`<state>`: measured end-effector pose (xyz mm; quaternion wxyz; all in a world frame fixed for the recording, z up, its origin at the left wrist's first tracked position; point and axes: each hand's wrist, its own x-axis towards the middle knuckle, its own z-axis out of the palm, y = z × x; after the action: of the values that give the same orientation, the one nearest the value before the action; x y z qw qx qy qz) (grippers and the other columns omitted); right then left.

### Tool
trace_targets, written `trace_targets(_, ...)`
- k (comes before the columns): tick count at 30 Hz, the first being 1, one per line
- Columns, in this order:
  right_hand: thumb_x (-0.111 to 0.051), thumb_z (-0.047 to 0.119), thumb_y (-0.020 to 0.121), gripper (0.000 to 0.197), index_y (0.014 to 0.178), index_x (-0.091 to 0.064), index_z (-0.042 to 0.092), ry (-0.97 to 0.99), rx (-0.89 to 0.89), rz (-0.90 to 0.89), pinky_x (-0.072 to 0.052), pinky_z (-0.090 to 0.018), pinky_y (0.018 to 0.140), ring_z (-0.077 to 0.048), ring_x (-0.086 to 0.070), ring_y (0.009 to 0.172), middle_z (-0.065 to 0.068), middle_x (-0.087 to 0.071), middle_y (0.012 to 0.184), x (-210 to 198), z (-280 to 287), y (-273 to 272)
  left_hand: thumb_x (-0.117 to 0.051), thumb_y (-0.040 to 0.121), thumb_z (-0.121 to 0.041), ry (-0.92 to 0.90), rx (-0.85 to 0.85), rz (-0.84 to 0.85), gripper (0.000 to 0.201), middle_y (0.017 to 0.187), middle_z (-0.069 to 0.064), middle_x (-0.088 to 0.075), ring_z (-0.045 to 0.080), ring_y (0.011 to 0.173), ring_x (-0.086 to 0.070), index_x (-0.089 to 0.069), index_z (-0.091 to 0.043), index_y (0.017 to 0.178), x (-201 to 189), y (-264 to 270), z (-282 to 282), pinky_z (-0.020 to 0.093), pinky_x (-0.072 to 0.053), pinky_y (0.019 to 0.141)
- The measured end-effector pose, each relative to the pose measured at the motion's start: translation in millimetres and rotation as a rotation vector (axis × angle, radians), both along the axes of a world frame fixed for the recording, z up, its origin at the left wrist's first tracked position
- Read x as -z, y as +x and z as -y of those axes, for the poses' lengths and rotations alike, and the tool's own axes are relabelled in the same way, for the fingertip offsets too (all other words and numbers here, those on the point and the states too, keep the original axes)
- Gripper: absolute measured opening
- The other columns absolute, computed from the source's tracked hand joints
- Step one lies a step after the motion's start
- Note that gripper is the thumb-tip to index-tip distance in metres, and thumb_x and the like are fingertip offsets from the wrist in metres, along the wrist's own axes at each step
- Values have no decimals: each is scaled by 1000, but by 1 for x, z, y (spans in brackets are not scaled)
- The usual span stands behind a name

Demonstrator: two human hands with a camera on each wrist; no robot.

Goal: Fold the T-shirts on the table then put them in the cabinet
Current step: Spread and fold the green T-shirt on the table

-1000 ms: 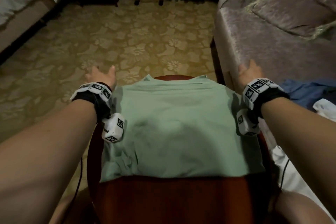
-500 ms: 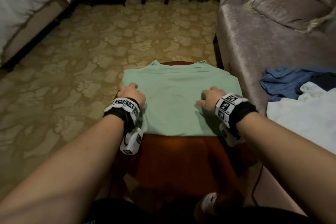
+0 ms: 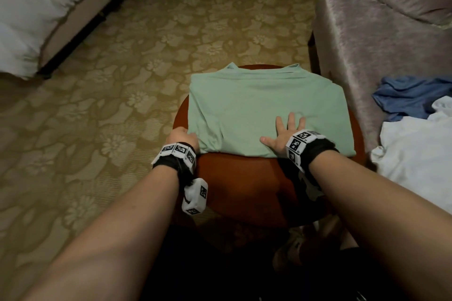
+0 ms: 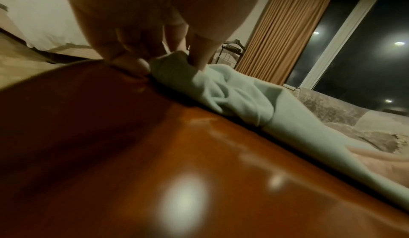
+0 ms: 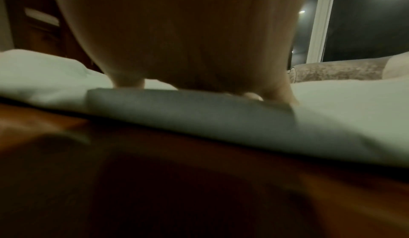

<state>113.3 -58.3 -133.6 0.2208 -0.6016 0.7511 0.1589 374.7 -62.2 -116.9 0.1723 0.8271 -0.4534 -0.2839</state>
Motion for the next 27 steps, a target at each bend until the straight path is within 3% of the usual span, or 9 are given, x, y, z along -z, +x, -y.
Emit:
trace_targets(3,-29,81,81,96,151,10,29,31,-20,-12,-2,-59,115,-41,16,143,-9,21,158,-7,0,-2,-56,93,-20,-41,13,-6,13,89,13,-63,30,81,-59,-64,-10,93,-1,13,-2,28,-40,65)
trace_targets(7,-32,83,77,101,152,10,30,49,-45,-44,-1,-56,115,-42,13,144,-9,19,158,-9,1,-3,-54,93,-15,-69,57,52,11,72,3,-55,23,71,-53,-60,-14,85,-5,28,-2,28,-39,63)
trace_targets(11,-33,85,75,103,151,9,30,41,-66,-52,-3,-57,115,-43,11,144,-9,18,158,-9,0,-6,-49,88,-7,-38,79,79,20,68,4,-55,22,60,-51,-54,-18,73,-6,35,0,26,-36,50)
trace_targets(13,-34,85,75,103,151,9,30,46,-61,-55,-3,-56,115,-42,11,144,-9,18,158,-10,0,-6,-48,87,-4,-44,87,20,18,88,8,-62,21,68,-52,-60,-16,92,-12,31,0,27,-40,58)
trace_targets(16,-34,85,75,104,151,10,30,53,-56,-53,-2,-57,115,-42,12,144,-8,19,158,-8,1,-5,-58,87,-11,-7,156,-123,51,118,8,-58,16,84,-51,-45,-13,136,-18,21,0,24,-41,68)
trace_targets(19,-33,86,74,105,151,10,30,50,-62,-57,-3,-57,115,-42,11,144,-8,18,158,-8,1,-6,-63,83,-10,103,298,-70,69,103,2,-54,18,83,-53,-32,-14,144,-17,18,4,27,-44,64)
trace_targets(22,-33,86,74,104,151,10,30,53,-66,-57,-2,-56,115,-42,11,144,-8,18,158,-10,0,-6,-60,89,-16,175,366,42,57,94,1,-55,18,76,-54,-37,-12,140,-19,22,6,26,-42,57)
trace_targets(24,-33,86,74,105,151,11,30,58,-69,-61,-2,-56,115,-42,12,144,-8,19,158,-11,0,-6,-61,90,-21,198,414,118,54,114,7,-60,25,93,-58,-41,-13,139,-22,27,8,30,-46,68)
trace_targets(27,-33,86,74,105,151,11,31,65,-72,-64,-2,-57,115,-41,12,144,-8,19,158,-11,1,-7,-61,85,-11,185,468,220,61,138,11,-50,30,118,-54,-39,-15,143,-23,38,13,34,-49,90)
